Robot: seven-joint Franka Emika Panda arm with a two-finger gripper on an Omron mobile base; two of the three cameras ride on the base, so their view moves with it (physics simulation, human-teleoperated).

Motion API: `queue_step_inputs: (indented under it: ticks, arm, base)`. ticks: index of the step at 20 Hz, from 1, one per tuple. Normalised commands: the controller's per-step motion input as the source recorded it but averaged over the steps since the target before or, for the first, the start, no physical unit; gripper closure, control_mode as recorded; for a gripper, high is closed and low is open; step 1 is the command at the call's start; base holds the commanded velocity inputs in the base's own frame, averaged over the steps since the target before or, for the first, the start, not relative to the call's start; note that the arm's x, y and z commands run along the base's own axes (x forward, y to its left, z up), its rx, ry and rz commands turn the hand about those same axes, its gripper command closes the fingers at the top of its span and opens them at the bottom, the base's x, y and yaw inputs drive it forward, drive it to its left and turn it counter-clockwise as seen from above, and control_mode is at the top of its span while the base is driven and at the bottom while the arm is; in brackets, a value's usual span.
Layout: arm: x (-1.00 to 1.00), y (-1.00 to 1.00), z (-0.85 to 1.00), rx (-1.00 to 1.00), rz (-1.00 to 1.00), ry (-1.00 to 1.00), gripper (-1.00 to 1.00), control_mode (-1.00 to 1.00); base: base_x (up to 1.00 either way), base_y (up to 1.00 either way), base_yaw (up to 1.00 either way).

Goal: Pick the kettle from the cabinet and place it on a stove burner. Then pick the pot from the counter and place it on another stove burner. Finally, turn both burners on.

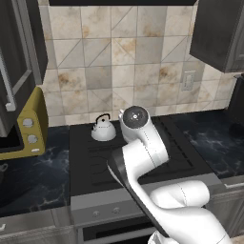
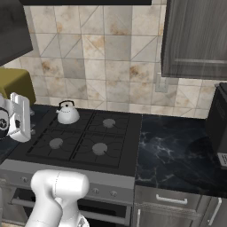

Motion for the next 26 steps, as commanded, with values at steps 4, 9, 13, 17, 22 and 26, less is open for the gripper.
queue_step_inputs:
  ticks: [4,9,13,17,22,26]
  arm:
    - [-0.20,-0.11,-0.01,0.14,0.05,0.01,-1.00,-1.00]
    - [-0.25,-0.08,0.00,0.14,0.02,0.00,-1.00,-1.00]
    - [-0.06,-0.01,0.00,0.07,0.00,0.00,-1.00,-1.00]
    - [0.00,0.00,0.00,0.00,0.00,0.00,-1.00,-1.00]
    - [-0.18,0.01,0.00,0.00,0.00,-0.03,-1.00,1.00]
    - [0.00,0.00,0.00,0.00,0.00,0.00,-1.00,1.00]
  base:
    - [0.00,0.00,0.00]
    - [0.00,0.00,0.00]
    - [0.00,0.00,0.00]
    - [0.00,0.00,0.00]
    - [-0.09,0.02,0.00]
    - [-0.58,0.10,-0.01]
